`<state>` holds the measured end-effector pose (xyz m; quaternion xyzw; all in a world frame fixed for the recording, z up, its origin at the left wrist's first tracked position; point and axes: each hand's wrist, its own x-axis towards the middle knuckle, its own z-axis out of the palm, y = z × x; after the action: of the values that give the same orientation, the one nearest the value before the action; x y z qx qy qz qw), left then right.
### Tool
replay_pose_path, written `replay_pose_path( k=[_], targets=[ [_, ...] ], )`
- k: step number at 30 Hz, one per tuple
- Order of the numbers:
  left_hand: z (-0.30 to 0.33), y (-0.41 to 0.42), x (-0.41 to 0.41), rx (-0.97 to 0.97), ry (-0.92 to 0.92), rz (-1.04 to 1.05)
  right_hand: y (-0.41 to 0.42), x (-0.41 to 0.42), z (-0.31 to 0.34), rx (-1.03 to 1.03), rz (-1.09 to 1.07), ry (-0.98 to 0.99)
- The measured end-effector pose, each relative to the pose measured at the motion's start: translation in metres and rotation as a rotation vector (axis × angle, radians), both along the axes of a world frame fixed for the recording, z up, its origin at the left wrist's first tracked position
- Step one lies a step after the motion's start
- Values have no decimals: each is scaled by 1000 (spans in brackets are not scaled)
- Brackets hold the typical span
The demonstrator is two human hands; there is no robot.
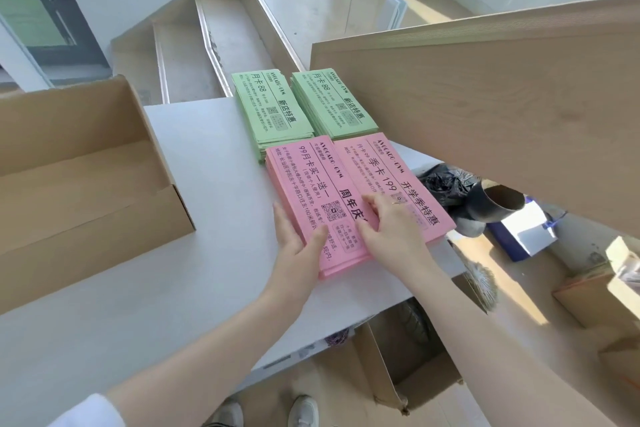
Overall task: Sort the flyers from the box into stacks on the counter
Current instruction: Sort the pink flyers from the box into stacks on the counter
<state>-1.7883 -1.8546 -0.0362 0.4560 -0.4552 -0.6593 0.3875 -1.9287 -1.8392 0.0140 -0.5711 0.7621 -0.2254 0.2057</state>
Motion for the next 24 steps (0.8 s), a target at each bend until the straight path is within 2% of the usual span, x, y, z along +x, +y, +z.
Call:
replay_pose_path(
  k=[4,10,15,21,24],
  targets=[
    [-1,11,-7,-153,-186,-102,0,0,-2,-4,12,17],
    [-10,19,7,-504,-542,-212,5,-14,5,24,242,80],
    [-11,24,11,-539,-536,-204,-19,-16,17,-10,329,60],
    [-11,19,8,-501,-498,-120,-90,14,30,39,467,39],
    [-14,16,7,-498,-482,-111,-118,25,24,71,528,153]
  ],
)
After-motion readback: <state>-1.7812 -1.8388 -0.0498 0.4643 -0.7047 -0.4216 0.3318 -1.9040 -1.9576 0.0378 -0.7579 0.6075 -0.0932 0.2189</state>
